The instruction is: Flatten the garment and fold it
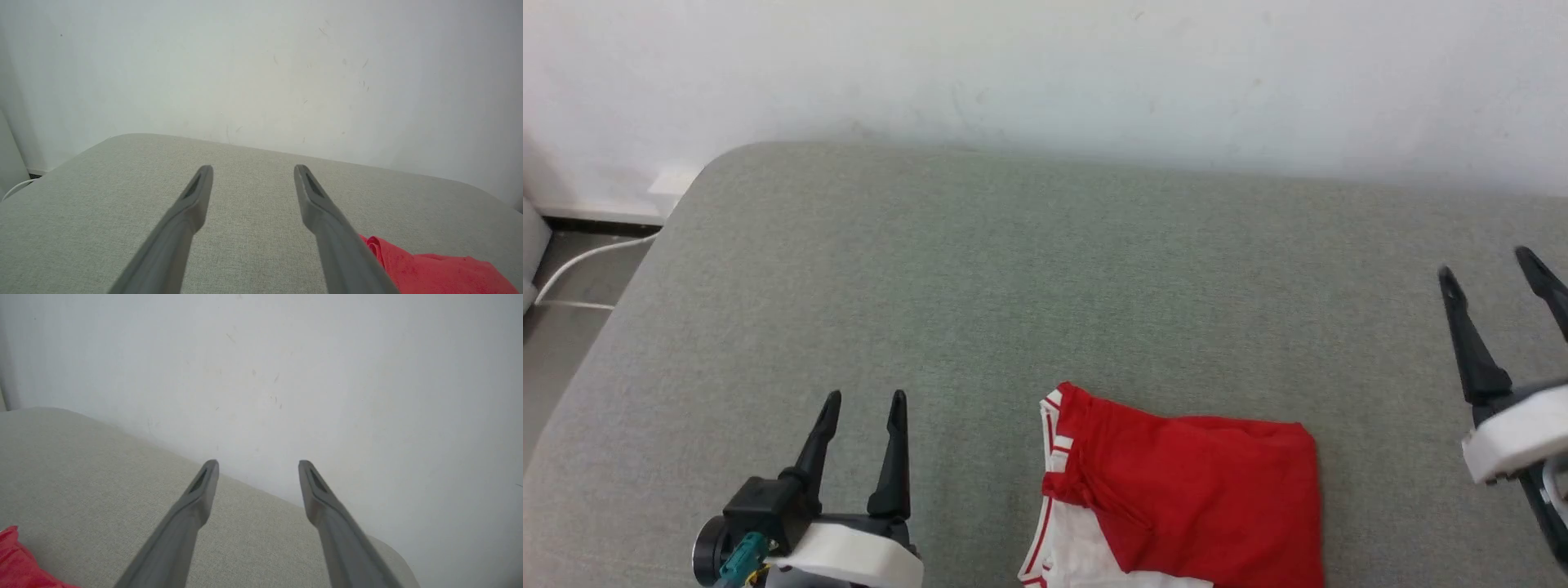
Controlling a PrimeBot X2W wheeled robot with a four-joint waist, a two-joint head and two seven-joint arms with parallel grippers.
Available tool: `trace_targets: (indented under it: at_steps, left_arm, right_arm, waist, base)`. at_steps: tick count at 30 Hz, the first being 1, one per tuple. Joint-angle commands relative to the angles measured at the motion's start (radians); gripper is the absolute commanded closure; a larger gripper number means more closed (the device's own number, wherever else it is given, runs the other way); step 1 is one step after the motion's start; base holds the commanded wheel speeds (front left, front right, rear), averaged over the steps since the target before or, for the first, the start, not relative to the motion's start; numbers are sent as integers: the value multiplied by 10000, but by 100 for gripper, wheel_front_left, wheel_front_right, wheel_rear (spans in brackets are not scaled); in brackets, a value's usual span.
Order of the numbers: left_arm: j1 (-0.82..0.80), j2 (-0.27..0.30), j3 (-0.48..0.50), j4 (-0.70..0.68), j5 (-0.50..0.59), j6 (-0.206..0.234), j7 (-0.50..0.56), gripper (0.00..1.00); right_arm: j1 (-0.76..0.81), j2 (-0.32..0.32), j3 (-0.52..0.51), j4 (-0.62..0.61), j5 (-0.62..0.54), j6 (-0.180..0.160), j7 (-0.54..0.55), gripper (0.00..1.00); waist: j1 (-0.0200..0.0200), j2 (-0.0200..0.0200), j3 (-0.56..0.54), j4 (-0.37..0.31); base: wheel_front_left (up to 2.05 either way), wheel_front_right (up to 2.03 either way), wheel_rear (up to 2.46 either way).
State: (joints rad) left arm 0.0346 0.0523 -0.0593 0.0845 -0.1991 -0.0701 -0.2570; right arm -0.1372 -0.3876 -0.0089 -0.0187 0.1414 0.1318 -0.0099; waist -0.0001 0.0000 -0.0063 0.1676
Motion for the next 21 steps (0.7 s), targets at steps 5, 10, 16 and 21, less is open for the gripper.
trace_targets:
  at_steps: [5, 10, 16, 21]
  left_arm:
    - [186, -20, -2, -153, 52, -21, -47, 0]
    - [225, -20, -28, -277, 105, -27, -47, 0]
    - [345, -19, -18, -407, 710, 0, -47, 0]
    - [400, -19, -26, -479, 996, -26, -47, 0]
  right_arm:
    - [1288, 1383, -1090, -962, -137, -11, -521, 0]
    - [2419, 2460, -1521, -1581, -591, -11, -1037, 0]
    - [3252, 2871, -1263, -1486, -827, -11, -1439, 0]
    - [3260, 2993, -1351, -1434, -827, -11, -1478, 0]
  waist:
    - [1, 0, -29, -379]
    - [1, 0, 8, -439]
    - [1, 0, 33, -488]
    - [1, 0, 48, -458]
  base:
    - [0, 0, 0]
    - [0, 0, 0]
    - [0, 0, 0]
    - [0, 0, 0]
